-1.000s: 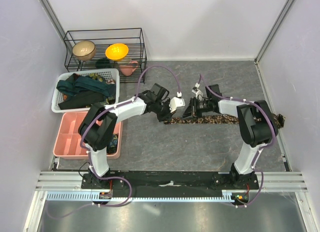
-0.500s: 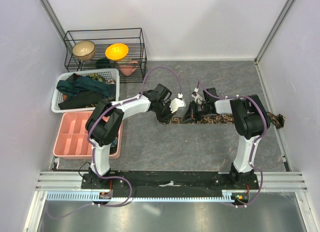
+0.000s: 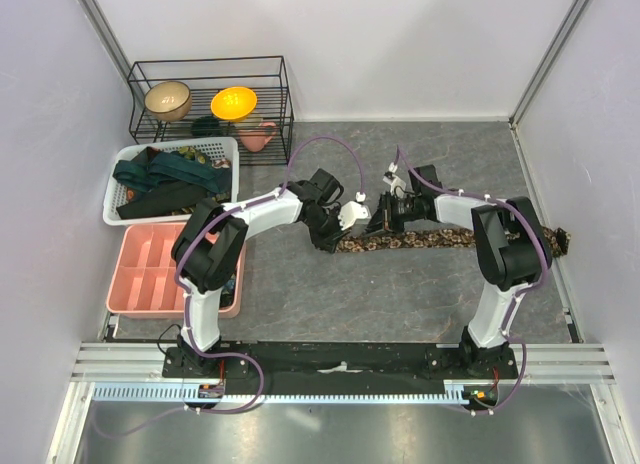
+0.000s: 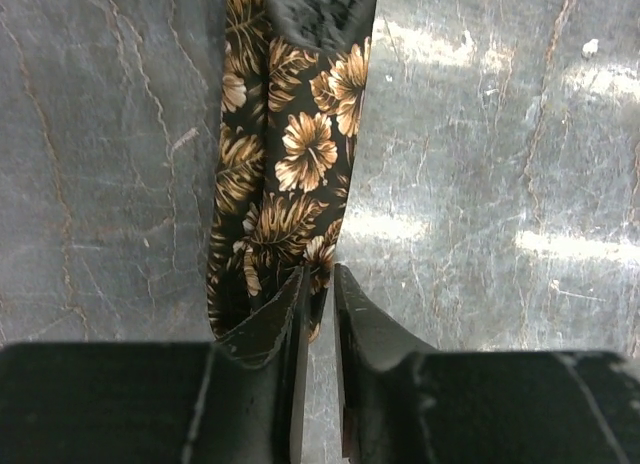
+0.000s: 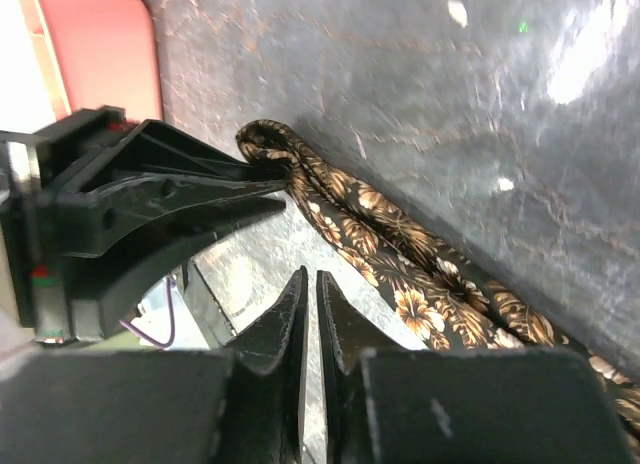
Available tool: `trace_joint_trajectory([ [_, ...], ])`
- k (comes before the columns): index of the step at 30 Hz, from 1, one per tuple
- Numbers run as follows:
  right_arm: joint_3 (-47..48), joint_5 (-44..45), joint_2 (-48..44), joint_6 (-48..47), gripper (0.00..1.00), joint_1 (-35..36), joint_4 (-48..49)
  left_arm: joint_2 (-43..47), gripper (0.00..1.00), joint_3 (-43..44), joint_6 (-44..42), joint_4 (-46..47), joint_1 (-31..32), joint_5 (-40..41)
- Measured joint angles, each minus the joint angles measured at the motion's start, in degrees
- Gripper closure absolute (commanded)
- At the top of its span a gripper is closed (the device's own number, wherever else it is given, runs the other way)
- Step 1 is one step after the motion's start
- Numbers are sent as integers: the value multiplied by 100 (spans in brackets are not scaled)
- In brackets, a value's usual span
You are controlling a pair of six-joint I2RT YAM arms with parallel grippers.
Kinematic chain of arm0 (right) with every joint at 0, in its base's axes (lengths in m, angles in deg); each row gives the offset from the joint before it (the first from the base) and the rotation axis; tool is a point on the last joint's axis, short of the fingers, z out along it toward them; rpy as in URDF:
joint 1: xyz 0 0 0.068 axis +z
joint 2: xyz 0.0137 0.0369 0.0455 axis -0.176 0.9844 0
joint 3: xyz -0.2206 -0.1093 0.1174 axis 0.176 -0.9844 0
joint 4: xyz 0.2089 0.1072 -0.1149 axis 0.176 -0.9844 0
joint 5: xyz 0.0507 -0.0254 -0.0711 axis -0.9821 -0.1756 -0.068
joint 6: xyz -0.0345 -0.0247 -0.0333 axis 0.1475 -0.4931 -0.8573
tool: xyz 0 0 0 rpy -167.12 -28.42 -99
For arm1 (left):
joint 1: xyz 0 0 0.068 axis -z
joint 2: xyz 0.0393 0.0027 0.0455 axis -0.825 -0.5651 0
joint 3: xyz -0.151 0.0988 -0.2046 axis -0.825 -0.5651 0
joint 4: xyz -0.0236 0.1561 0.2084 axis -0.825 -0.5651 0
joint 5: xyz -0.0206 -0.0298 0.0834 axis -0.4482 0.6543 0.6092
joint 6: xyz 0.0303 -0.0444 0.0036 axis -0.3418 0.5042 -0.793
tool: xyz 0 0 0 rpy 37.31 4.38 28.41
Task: Roll the ties
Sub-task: Roll the tie at the center of the board.
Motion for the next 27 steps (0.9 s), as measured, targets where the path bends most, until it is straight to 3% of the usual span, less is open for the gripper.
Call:
trace_joint_trajectory([
  [4, 79, 59, 52, -181, 87, 0, -48, 0, 41, 111, -17, -166, -31, 7],
  [5, 79, 87, 101, -223, 87, 0, -74, 0, 28, 140, -31, -184, -44, -11],
  [7, 79, 168, 267, -341, 87, 0, -166, 39, 15, 160, -57, -164, -90, -35],
  [8, 79, 188, 328, -389, 87, 0, -221, 79, 4, 155, -83, -162, -114, -48],
  [9, 79, 225, 380, -431, 87, 0, -271, 142, 0, 133, -136, -127, -129, -59],
  [16, 129, 264, 407, -612, 87, 0, -492, 605, 1, -9, -675, 168, -122, -52],
  [27, 317, 103, 319, -671, 85, -111, -649, -232, 9, 643, -1504, 315, 11, 144],
])
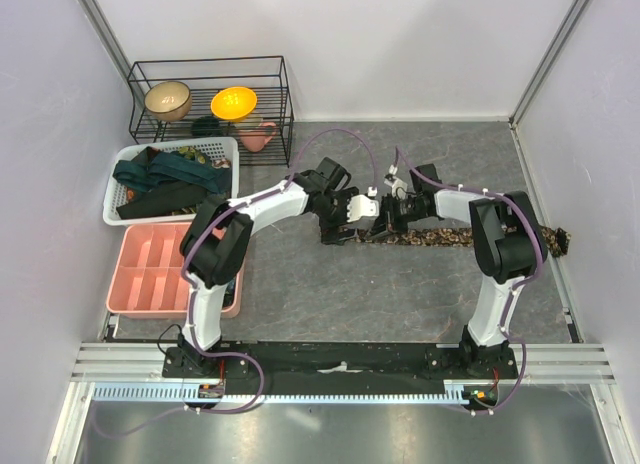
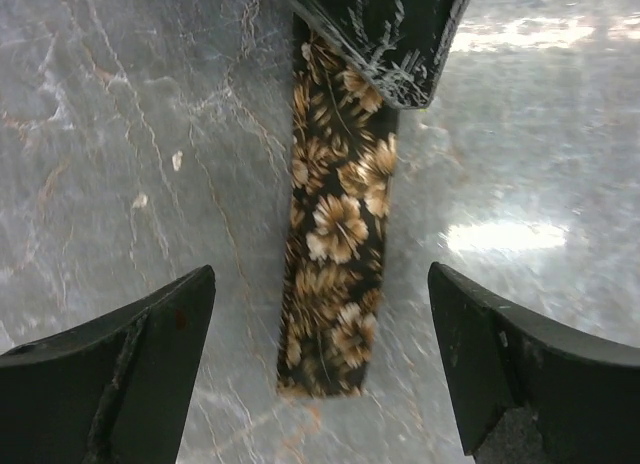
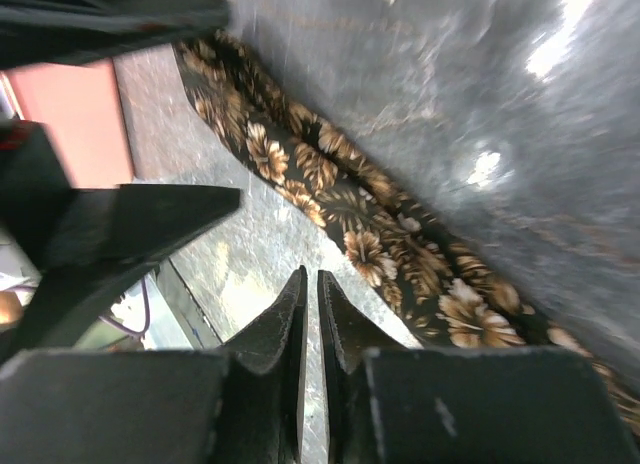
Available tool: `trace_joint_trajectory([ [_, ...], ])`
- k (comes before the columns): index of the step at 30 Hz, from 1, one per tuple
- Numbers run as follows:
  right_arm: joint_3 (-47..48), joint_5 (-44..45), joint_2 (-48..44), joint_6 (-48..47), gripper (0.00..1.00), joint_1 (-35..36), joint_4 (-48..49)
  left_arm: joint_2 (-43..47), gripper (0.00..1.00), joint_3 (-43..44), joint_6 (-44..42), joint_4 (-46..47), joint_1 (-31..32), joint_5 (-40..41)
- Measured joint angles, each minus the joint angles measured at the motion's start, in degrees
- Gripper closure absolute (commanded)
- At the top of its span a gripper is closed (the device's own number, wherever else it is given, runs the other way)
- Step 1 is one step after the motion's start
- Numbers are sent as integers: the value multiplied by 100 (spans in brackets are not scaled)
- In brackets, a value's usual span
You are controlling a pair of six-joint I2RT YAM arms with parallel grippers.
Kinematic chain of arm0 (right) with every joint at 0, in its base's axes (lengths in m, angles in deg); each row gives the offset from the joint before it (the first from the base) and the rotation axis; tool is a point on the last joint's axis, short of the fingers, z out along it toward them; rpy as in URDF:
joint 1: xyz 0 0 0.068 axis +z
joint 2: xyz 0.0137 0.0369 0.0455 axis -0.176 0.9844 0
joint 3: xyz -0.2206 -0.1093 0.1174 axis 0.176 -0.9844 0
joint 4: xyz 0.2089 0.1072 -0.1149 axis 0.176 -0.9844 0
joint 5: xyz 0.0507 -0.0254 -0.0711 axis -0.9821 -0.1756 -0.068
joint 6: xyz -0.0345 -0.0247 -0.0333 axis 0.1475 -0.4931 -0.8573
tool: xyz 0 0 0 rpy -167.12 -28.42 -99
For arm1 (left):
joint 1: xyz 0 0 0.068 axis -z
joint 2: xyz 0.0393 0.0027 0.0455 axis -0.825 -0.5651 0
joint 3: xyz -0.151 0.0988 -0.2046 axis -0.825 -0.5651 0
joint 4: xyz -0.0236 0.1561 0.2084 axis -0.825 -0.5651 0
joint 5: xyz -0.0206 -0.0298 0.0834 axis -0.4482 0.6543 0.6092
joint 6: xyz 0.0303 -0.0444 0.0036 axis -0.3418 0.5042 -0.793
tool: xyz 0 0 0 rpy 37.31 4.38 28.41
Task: Roll the ties
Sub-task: Roll the tie at the center of the board.
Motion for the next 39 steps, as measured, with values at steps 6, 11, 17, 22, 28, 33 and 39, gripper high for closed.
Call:
trace_joint_trajectory([
  [6, 151, 0, 0, 4, 85, -173, -26, -529, 27, 516, -138, -251, 94, 149],
  [11, 175, -28, 0, 20, 85, -177, -46, -608, 49, 660, -175, -614, 118, 138],
  [17, 175, -107, 2, 131, 84, -87, -26, -391, 63, 302, -179, -750, 144, 79],
  [22, 175, -138, 2, 243, 85, 103, 81, -131, 55, -79, -48, -734, 144, 74],
  [28, 142, -181, 15, 289, 84, 420, 197, 201, 20, -553, 192, -612, 129, -13],
  [33, 120, -214, 68, 389, 85, 527, 278, 535, 19, -1001, 363, -483, -70, -63],
  [39, 118, -223, 105, 514, 84, 616, 472, 1082, 21, -1655, 461, -251, -616, -299],
])
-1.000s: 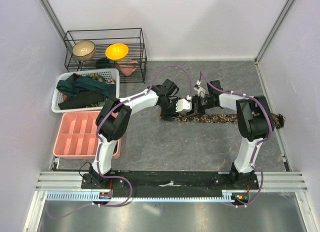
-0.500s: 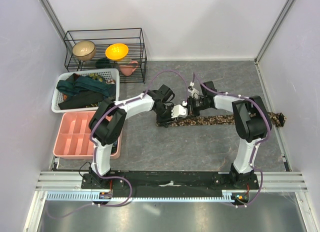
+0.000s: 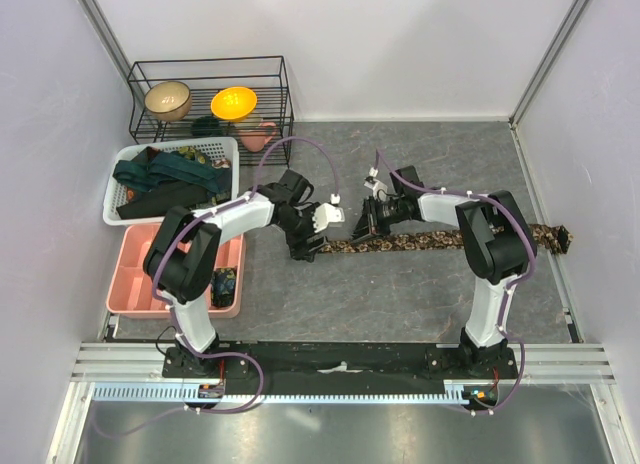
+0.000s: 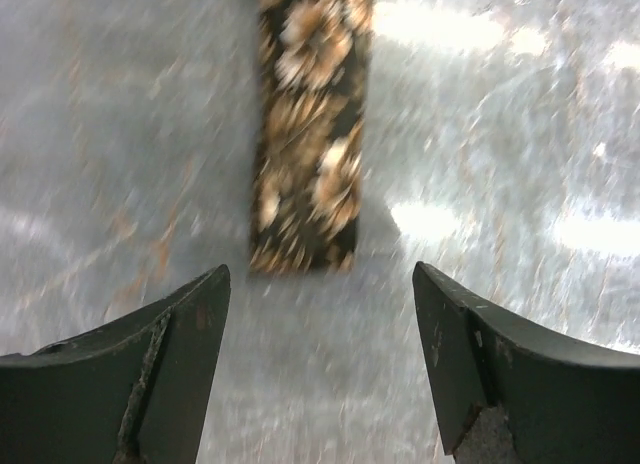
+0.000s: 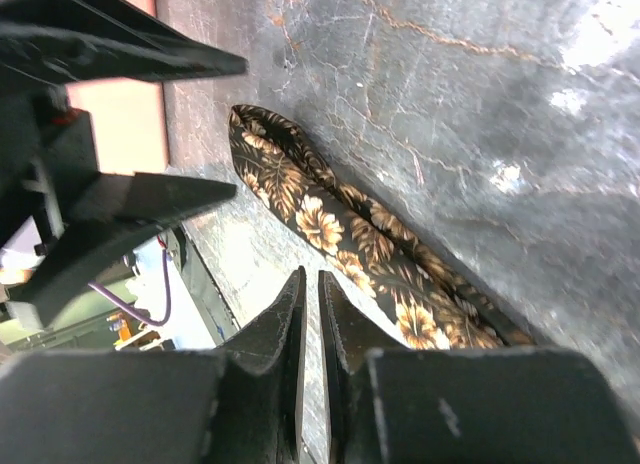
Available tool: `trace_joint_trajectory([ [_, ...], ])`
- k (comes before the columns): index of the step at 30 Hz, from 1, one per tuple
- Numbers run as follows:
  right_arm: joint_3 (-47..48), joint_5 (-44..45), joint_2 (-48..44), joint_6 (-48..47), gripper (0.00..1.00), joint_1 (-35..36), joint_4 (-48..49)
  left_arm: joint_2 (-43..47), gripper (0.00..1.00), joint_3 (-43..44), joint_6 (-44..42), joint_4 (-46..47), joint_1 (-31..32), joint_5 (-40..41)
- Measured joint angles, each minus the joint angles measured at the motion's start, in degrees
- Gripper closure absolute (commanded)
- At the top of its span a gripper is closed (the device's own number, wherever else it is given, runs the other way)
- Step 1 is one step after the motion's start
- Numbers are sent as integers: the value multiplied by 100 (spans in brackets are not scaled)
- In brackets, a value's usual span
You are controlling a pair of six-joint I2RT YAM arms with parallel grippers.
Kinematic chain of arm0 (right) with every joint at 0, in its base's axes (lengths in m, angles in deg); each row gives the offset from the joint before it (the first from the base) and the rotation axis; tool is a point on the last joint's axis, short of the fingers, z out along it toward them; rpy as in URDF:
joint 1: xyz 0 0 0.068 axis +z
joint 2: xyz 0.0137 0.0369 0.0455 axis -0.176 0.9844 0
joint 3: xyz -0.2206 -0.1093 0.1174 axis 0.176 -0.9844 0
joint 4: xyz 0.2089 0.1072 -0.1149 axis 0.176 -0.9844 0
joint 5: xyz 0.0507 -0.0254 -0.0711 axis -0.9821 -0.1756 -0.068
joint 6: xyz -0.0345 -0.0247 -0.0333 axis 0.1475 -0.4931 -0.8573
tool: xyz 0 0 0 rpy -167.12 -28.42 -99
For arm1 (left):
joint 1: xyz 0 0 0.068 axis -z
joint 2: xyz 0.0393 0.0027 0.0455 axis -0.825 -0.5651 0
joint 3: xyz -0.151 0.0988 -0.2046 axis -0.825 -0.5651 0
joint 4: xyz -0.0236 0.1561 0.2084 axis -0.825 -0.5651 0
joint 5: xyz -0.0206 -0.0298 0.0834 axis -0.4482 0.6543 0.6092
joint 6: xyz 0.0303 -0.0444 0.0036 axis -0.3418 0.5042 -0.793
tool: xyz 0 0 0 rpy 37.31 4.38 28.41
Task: Roll the ties
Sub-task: Roll the tie at the center of the board.
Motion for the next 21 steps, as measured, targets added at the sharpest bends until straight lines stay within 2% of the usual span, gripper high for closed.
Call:
trace_joint_trajectory([
  [13, 0, -61, 555, 118, 85, 76, 284, 199, 30, -275, -9, 551, -66, -254],
  [18, 0, -127, 592, 142, 85, 72, 354, 197, 39, -275, -17, 634, -68, -299],
  [21, 0, -149, 605, 144, 85, 68, 367, 197, 47, -275, -37, 638, -68, -313],
])
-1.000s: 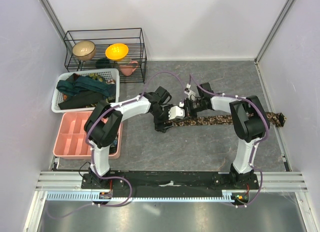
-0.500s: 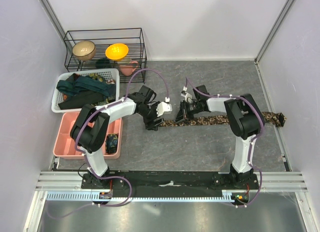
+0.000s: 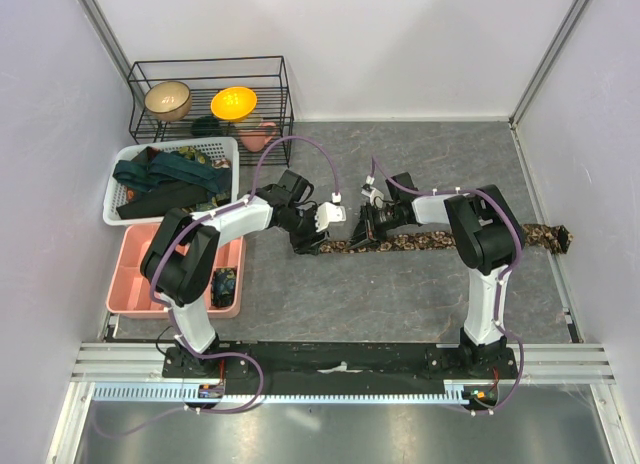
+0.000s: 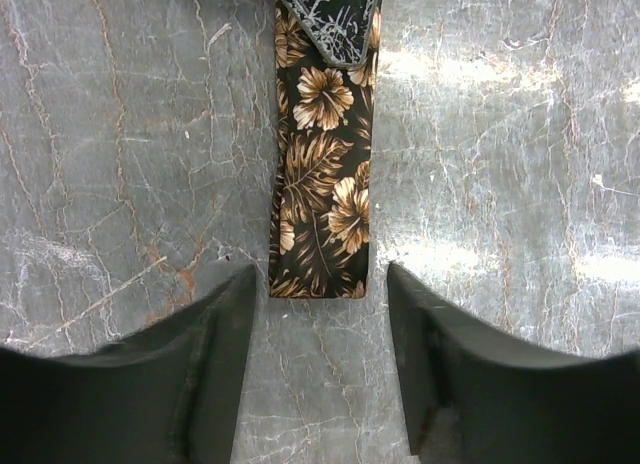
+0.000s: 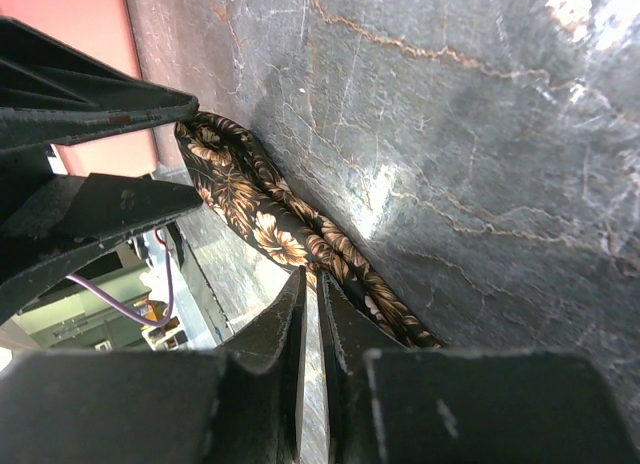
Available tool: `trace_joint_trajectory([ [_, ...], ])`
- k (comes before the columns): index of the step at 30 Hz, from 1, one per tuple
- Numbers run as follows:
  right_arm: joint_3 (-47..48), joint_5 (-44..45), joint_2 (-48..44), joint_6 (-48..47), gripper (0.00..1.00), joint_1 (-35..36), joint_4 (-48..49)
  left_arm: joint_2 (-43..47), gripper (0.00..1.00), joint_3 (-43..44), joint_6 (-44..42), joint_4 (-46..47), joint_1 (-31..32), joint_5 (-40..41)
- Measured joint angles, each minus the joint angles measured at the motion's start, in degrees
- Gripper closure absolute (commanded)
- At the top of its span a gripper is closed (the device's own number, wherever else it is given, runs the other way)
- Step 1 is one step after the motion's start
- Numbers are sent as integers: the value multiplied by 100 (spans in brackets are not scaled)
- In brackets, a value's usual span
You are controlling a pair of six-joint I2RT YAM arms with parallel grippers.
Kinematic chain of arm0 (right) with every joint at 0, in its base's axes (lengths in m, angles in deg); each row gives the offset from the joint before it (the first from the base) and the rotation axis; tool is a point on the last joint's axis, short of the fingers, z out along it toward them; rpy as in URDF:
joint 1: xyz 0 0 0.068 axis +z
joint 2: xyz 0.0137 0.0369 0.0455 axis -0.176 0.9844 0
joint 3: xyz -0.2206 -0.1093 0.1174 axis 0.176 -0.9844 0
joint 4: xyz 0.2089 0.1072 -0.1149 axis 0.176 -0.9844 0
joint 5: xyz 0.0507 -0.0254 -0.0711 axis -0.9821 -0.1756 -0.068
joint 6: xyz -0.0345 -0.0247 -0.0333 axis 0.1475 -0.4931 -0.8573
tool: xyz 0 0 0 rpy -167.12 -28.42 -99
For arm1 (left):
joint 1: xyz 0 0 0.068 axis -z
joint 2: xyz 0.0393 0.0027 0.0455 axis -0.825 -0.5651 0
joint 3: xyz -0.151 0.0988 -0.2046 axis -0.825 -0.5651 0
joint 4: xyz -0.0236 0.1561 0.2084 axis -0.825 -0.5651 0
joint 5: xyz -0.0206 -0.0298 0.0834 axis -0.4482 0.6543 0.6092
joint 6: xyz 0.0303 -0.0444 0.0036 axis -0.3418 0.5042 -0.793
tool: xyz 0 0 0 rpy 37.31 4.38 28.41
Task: Roll the ties
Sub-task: Roll the tie at the center of the board.
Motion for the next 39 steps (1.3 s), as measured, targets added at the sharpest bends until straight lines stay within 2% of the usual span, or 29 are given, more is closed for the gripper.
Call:
trace_joint_trajectory([
  [1, 0, -13, 7, 2, 85, 0, 9, 0, 51, -2, -17, 0, 0, 0],
  [3, 0, -37, 24, 22, 85, 0, 33, 0, 50, -4, -55, -2, 0, -7],
  [4, 0, -61, 42, 37, 85, 0, 50, 0, 41, -2, -72, -7, 2, -9],
  [5, 0, -81, 50, 42, 85, -2, 63, 0, 36, -4, -85, -11, 2, -11],
  [7, 0, -105, 63, 52, 85, -2, 81, 0, 32, -2, -127, -13, 4, -9],
  [9, 0, -122, 72, 63, 85, -2, 94, 0, 32, -2, -140, -13, 4, -4],
  [13, 0, -136, 83, 92, 86, -7, 105, -35, 41, -2, -146, -13, 20, 28],
  [21, 13, -190, 131, 138, 86, -7, 125, -264, 51, 37, -251, -57, 48, 170],
  [25, 37, -229, 160, 160, 86, -11, 122, -286, 62, 85, -249, -101, 48, 153],
  [34, 96, -256, 238, 234, 87, -11, 114, -223, 65, 387, -175, -361, 184, -234],
  [39, 118, -273, 258, 267, 87, -11, 111, -251, 63, 957, 129, -468, 411, -463],
])
